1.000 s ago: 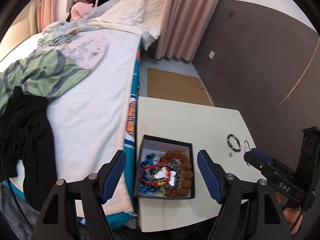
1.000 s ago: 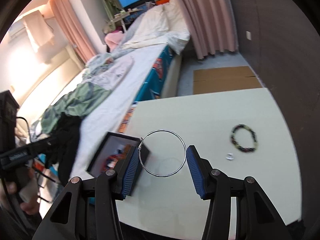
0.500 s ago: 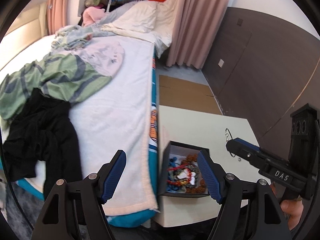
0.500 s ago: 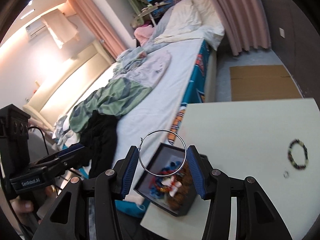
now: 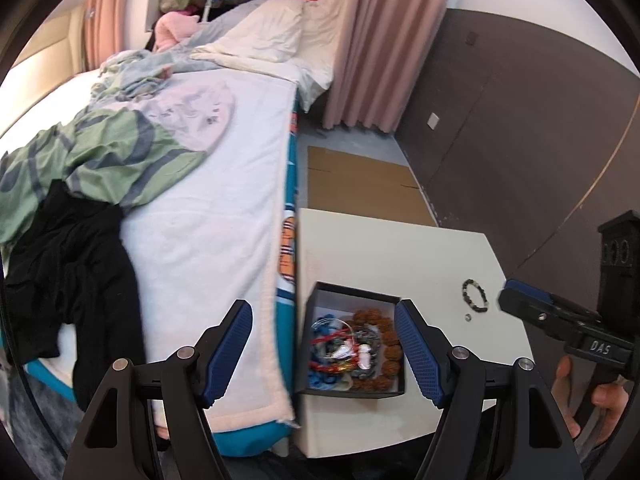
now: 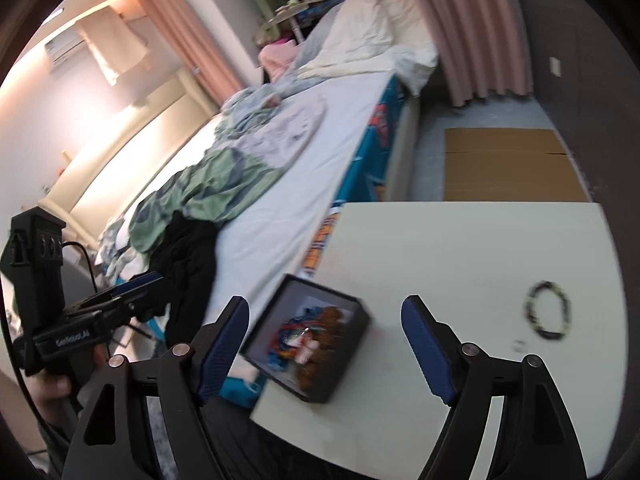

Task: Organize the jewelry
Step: 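Withdraw both grippers toward the small silver ring and dark bead bracelet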

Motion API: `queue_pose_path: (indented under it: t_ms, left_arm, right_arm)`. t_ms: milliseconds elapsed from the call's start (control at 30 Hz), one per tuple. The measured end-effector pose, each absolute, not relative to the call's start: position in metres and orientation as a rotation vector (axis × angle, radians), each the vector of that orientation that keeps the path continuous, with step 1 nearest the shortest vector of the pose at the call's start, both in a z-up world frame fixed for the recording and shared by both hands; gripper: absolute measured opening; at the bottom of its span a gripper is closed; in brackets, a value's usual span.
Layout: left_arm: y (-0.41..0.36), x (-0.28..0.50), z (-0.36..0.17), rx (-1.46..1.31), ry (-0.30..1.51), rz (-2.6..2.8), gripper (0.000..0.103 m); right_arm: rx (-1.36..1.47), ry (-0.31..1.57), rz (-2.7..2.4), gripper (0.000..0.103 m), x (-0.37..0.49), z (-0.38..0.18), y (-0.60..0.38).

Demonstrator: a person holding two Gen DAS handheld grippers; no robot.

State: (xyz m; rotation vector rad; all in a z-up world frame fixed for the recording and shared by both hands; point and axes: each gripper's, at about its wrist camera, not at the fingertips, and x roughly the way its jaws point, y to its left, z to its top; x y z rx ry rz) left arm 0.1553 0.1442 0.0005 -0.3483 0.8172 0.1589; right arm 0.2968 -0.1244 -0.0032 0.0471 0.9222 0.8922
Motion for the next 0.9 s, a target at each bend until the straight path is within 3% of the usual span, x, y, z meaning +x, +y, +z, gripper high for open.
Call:
queue_pose_path:
  t_ms: [900]
  left_arm:
    - [-0.013,0.254,-0.029,-0.185,0.914,-0.1,0.074]
  right_arm:
    - [0.262,0.98,0.496,0.079,0.353,-0.043,-0.308]
